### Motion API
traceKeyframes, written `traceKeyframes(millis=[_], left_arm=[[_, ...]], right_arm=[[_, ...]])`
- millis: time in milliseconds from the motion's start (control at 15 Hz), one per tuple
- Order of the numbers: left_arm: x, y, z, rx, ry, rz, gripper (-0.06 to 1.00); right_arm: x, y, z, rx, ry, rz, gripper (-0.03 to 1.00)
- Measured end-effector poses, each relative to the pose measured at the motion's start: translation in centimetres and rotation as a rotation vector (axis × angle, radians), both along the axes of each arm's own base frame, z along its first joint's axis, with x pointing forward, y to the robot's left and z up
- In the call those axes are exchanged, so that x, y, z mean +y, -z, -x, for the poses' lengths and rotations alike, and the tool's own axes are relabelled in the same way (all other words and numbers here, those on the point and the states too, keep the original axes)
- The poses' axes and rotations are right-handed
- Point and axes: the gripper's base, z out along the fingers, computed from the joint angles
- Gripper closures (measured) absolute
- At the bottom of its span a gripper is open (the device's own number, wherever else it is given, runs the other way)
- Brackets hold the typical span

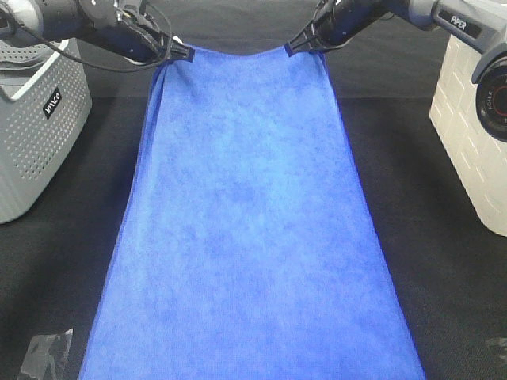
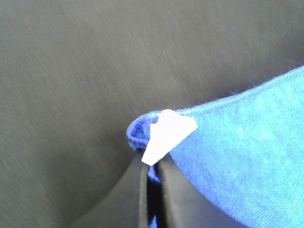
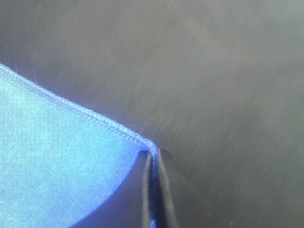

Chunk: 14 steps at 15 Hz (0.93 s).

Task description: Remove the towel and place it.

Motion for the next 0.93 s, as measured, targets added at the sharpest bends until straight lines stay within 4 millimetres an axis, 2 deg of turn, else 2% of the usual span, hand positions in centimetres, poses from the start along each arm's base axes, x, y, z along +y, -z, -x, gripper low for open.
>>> traceKeyframes(millis=[200,333,933], left_arm=[[0.1,-0.5,-0.4,-0.077,-0.011,-0.013,0.93],[0.2,-0.2,-0.6,-0.1,-0.021,-0.014,0.93],[0.4,5.7,-1.4,-0.088,-0.054,-0.032,0.93]], right_arm=[[0.1,-0.6,-0.4,-0.074,0.006,-0.018,0.94],[0.1,-0.5,-0.5,-0.088,0.007,-0.021,0.94],[0.3,5.0,-1.3,-0.063,0.018,-0.039,0.94]])
